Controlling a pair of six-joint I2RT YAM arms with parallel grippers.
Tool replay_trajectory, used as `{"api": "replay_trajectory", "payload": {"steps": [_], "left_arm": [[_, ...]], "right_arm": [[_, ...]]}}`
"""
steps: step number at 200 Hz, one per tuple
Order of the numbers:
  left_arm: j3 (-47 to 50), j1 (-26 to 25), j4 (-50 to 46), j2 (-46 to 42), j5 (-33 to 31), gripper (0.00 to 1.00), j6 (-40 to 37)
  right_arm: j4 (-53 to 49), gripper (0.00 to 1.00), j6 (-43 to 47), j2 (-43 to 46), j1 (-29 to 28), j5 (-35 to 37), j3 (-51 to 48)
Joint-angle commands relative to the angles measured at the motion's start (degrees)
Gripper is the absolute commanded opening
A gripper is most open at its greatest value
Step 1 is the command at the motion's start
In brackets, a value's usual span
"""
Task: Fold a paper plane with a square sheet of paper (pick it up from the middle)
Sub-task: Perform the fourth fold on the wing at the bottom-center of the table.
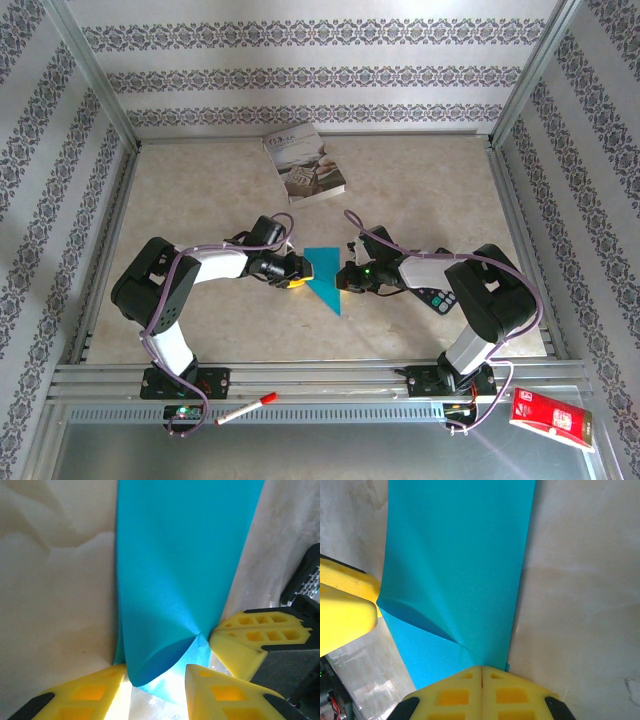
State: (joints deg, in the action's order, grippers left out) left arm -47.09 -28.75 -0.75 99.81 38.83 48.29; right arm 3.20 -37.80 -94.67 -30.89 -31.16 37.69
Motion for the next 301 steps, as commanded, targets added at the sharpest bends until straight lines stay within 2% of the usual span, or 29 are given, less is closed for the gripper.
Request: {"api": "replay_trajectory", "payload": {"steps": [1, 130, 234, 284, 301], "left_arm": [[-0.8, 0.5, 2.1, -0.3, 0.8, 0.32, 0.1], [2.6, 0.5, 8.0, -3.1, 4.4, 0.30, -6.7], [-0.7, 0.8, 2.8, -0.9, 2.9, 0.14, -10.7], [0.6, 0.7, 2.3, -3.2, 1.2, 0.00, -6.1], [1.6, 0.5, 1.0, -5.3, -0.2, 0.00, -3.5]], "right_arm": [[-1.1, 0.02, -0.6, -2.1, -0.4, 1.5, -1.4], [-1.5, 0.02, -0.2, -2.6, 0.0, 1.3, -1.3], [-2.3, 0.02, 0.8, -2.9, 0.3, 0.7, -0.6], [-3.1, 0.05, 2.1, -1.6, 0.9, -0.4, 0.4], [-4.1, 0.10, 3.1, 0.5, 1.3, -0.9, 0.9]]}}
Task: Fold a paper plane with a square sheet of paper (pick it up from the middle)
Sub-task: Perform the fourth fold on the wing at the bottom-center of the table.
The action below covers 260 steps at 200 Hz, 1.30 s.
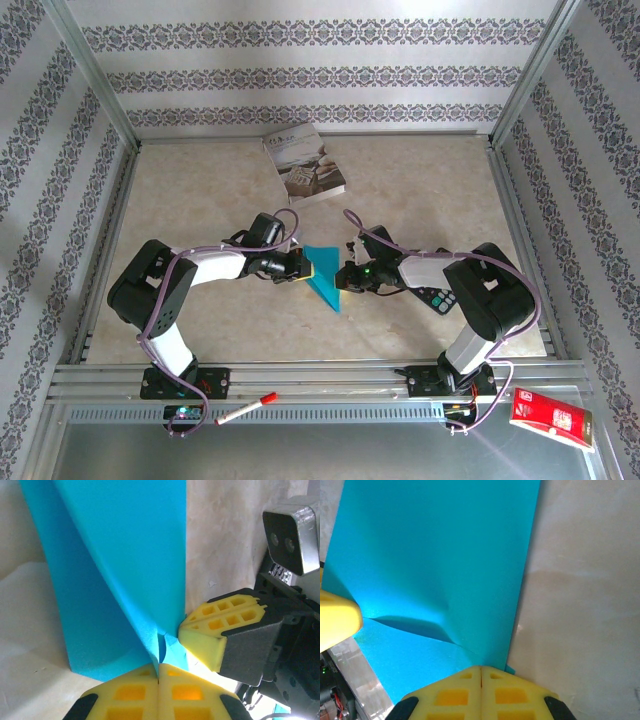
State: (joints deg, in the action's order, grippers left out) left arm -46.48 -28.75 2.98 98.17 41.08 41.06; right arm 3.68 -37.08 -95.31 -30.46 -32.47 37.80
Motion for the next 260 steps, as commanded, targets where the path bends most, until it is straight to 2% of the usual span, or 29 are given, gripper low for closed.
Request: {"api": "replay_trajectory", "payload": {"steps": [1, 33, 53, 75, 92, 112, 123, 164, 204, 260], "left_arm": [[1.1, 0.5, -2.8, -3.8, -2.6, 0.00, 3.9], [1.7, -1.4, -10.7, -9.8, -8.5, 0.00, 7.9], [2.5, -2.9, -13.2, -14.1, -11.7, 0.00, 11.9], [2.8, -4.0, -15.6, -17.4, -15.1, 0.00, 16.1], [3.1, -4.1, -16.3, -18.6, -17.2, 0.00, 18.4], [2.4, -4.2, -17.0, -18.4, -18.1, 0.00, 18.2], [1.7, -4.2, -17.4, -17.7, -18.2, 0.00, 17.7], [-0.3, -4.2, -17.7, -15.2, -17.5, 0.00, 17.5], [-0.2, -4.3, -16.4, -13.5, -15.2, 0.00, 18.5], [-0.7, -4.2, -16.1, -11.9, -12.4, 0.00, 18.4]], "right_arm": [[-4.7, 0.10, 2.5, 1.2, 0.9, 0.4, 0.8], [-10.9, 0.21, 6.7, 8.3, 0.9, 2.4, 2.7], [-14.8, 0.26, 9.0, 13.5, -0.6, 6.6, 3.5], [-18.1, 0.33, 10.1, 18.0, -4.2, 14.8, 4.2], [-19.6, 0.44, 10.8, 20.3, -7.8, 21.1, 4.6], [-19.8, 0.47, 11.2, 21.8, -12.3, 26.5, 4.7], [-19.5, 0.55, 10.6, 22.0, -15.0, 29.9, 4.5], [-14.1, 0.53, 7.9, 20.9, -25.2, 40.5, 2.2], [-10.8, 0.50, 6.4, 15.2, -33.0, 49.6, 3.5], [-12.7, 0.46, 5.3, 7.0, -37.9, 59.1, 7.9]]}}
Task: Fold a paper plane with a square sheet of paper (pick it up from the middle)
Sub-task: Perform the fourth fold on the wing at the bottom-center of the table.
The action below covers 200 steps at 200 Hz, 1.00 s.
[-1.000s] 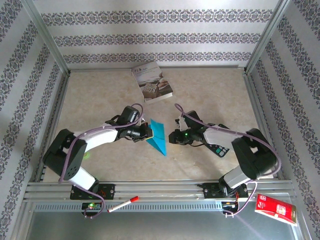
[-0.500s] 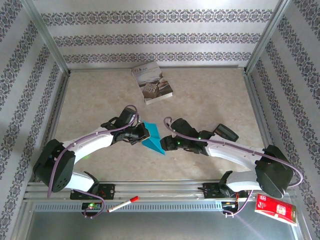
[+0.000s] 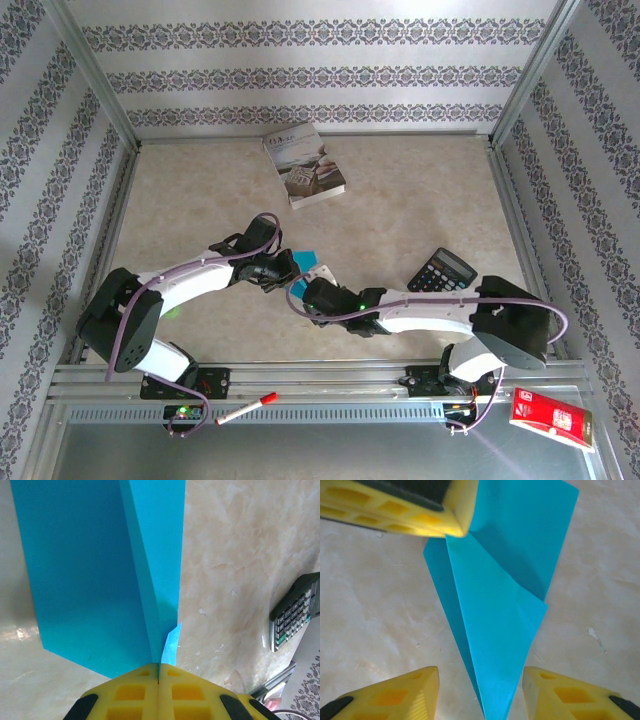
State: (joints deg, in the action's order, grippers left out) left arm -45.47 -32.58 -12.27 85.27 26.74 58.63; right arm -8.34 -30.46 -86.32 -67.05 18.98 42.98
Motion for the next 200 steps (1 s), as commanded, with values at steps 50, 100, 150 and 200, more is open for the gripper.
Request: {"api": "replay_trajectory", "payload": {"steps": [50, 100, 150, 200], "left_arm": [[-1.6, -0.4, -1.0, 1.2, 2.6, 0.00, 0.6], [-1.6, -0.3, -1.2, 1.3, 2.9, 0.00, 0.2], [-1.9, -0.3, -1.3, 1.5, 3.1, 0.00, -0.2], [-1.7, -0.3, -1.0, 1.6, 3.2, 0.00, -0.4]], "right_arm": [[-5.2, 0.40, -1.9, -6.1, -2.4, 11.4, 6.3], [-8.4, 0.38, -4.0, -8.7, -2.9, 12.1, 7.9], [-9.5, 0.34, -5.0, -9.9, -3.2, 12.3, 8.8], [-9.9, 0.31, -4.8, -10.0, -3.3, 12.4, 9.4]]}}
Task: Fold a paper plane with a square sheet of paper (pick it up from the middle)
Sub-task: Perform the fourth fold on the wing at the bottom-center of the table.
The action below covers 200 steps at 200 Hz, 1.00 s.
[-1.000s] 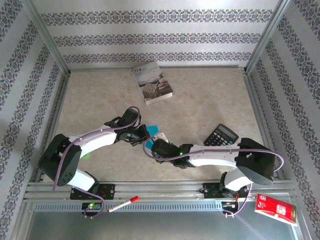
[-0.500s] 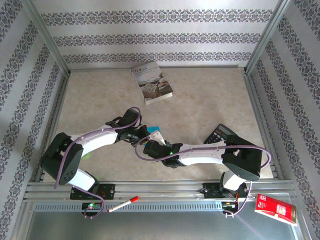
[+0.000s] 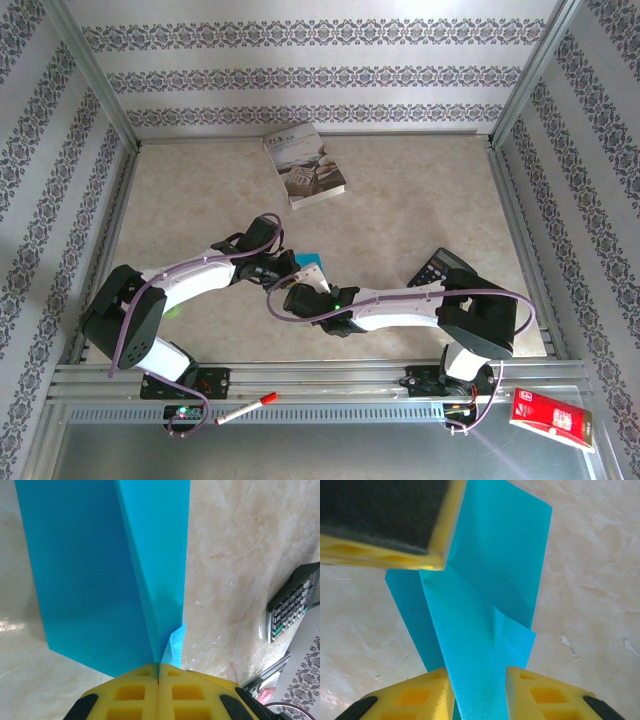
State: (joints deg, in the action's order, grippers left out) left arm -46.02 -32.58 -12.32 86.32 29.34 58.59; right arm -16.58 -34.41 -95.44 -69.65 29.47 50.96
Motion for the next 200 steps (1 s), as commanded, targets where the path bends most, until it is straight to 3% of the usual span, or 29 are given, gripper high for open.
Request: {"api": "replay_trajectory", "payload": {"steps": [1, 200], "left_arm": [[-1.2, -0.3, -1.0, 0.6, 0.6, 0.00, -0.4], [0.0, -0.3, 0.0, 0.9, 0.2, 0.00, -0.6]], "right_arm": [[-1.7, 0.30, -0.8, -0.9, -0.7, 1.9, 1.5], [-0.9, 0.07, -2.0, -0.8, 0.3, 1.1, 0.1]]}}
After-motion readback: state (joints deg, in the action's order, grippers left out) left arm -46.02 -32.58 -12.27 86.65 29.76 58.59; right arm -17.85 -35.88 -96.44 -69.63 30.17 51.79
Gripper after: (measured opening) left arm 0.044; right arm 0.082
